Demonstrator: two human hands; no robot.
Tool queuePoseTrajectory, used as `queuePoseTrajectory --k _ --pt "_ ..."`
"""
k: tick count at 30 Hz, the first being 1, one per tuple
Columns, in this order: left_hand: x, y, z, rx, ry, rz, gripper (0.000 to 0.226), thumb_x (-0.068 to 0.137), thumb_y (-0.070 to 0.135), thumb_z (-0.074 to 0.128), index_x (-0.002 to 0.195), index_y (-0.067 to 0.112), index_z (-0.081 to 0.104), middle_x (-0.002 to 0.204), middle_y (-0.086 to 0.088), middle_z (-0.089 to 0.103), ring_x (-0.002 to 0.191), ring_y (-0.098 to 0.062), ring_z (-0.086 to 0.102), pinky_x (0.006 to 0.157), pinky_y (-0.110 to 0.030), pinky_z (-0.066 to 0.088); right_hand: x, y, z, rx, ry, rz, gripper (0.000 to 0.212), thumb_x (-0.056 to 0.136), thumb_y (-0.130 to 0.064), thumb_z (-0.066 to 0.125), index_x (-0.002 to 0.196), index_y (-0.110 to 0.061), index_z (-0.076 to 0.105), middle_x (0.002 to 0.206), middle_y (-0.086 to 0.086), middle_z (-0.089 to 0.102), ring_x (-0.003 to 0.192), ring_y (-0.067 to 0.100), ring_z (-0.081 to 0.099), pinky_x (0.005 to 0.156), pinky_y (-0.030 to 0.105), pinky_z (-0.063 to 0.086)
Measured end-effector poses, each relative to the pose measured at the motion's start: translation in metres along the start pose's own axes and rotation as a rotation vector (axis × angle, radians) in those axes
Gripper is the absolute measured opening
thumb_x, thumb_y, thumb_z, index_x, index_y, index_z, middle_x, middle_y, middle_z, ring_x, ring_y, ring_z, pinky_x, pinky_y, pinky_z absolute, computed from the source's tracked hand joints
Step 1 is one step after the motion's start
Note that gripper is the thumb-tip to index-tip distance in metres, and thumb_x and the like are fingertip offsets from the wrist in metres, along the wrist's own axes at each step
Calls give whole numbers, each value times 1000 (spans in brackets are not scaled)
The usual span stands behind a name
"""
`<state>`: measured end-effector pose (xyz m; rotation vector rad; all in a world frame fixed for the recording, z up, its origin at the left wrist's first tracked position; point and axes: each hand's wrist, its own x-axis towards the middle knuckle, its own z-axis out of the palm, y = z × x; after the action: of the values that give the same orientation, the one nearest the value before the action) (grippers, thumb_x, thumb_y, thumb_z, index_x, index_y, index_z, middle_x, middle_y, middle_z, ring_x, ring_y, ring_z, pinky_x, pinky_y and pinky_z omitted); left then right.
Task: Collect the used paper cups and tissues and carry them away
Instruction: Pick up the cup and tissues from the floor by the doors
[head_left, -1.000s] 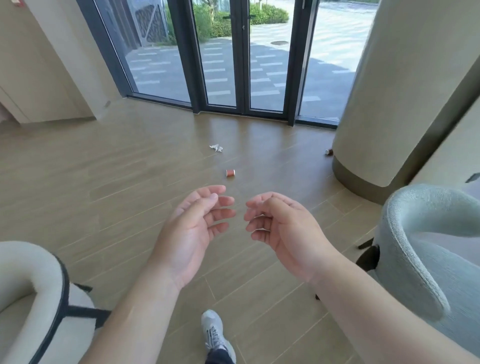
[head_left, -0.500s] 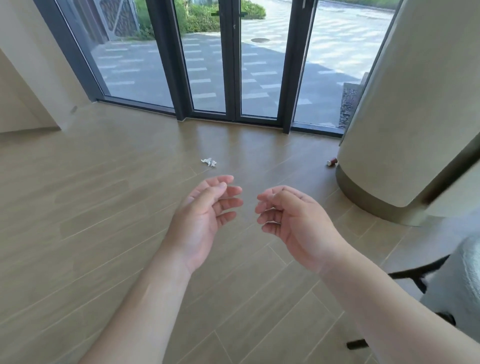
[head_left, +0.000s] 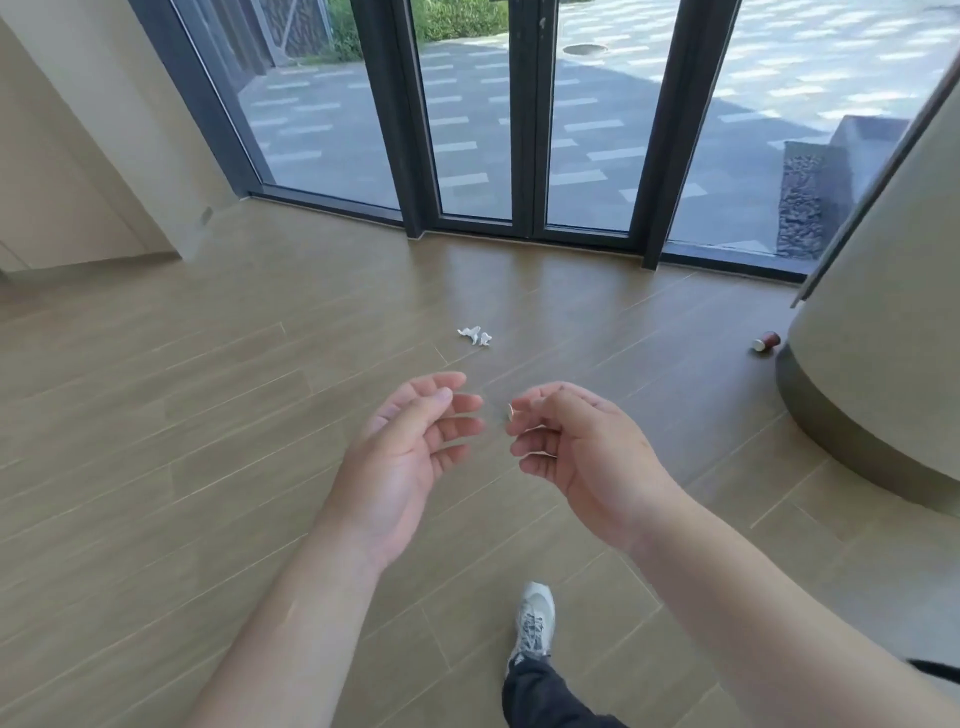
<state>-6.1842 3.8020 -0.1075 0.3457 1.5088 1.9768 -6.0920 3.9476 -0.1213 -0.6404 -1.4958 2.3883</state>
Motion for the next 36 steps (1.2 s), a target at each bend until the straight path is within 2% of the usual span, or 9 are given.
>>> queuePoseTrajectory --k 6,10,13,17,22,27,30,33,36 --pt "133 25 -25 67 103 -46 28 80 28 61 106 19 68 93 -1 76 81 -13 72 77 -33 49 146 -18 15 15 -40 65 18 90 -10 51 87 -11 69 74 4 67 62 17 60 60 27 48" --pt "221 57 -28 114 104 -8 16 98 16 54 103 20 69 91 0 76 80 -12 72 74 -29 51 224 -53 6 24 -11 51 16 82 -16 55 81 -16 71 75 4 67 63 17 60 62 28 48" --pt "267 76 -28 111 77 5 15 94 19 57 103 20 68 91 1 76 80 -12 72 74 -29 52 268 -70 1 25 22 41 22 85 -12 52 79 -17 72 75 4 67 63 18 59 60 28 46" --pt "335 87 -31 101 49 -4 15 93 18 58 104 19 68 90 1 76 80 -11 72 75 -30 51 320 -82 -2 15 36 40 18 75 -19 55 77 -18 73 75 5 67 62 17 59 58 28 46" --pt "430 75 -41 119 -40 -73 17 102 14 51 104 20 67 89 3 77 79 -10 72 71 -24 53 392 -76 -13 19 150 52 24 90 -11 52 79 -17 72 75 5 66 62 17 59 64 31 47" --pt "554 66 -61 124 -127 -154 16 103 15 52 104 20 68 90 2 77 80 -11 72 73 -28 50 490 -73 -9 0 277 80 14 78 -21 58 78 -17 72 75 4 67 62 16 59 62 28 47" --pt "633 63 -74 134 -231 -209 12 97 21 61 105 21 69 93 0 77 81 -11 72 75 -29 50 554 -67 -2 5 354 96 21 90 -14 55 77 -17 72 74 4 67 62 16 60 63 30 47" --pt "704 55 -88 156 -283 -277 22 85 30 63 104 23 71 96 -1 77 83 -13 72 77 -30 50 612 -56 4 4 430 143 24 92 -12 53 78 -18 71 75 3 68 63 16 60 62 28 47" --pt "761 42 -89 56 -295 -353 19 91 27 60 105 22 71 96 -2 77 83 -14 73 75 -30 52 658 -46 -1 25 507 169 23 92 -10 52 82 -17 71 77 4 69 65 18 60 64 30 47"
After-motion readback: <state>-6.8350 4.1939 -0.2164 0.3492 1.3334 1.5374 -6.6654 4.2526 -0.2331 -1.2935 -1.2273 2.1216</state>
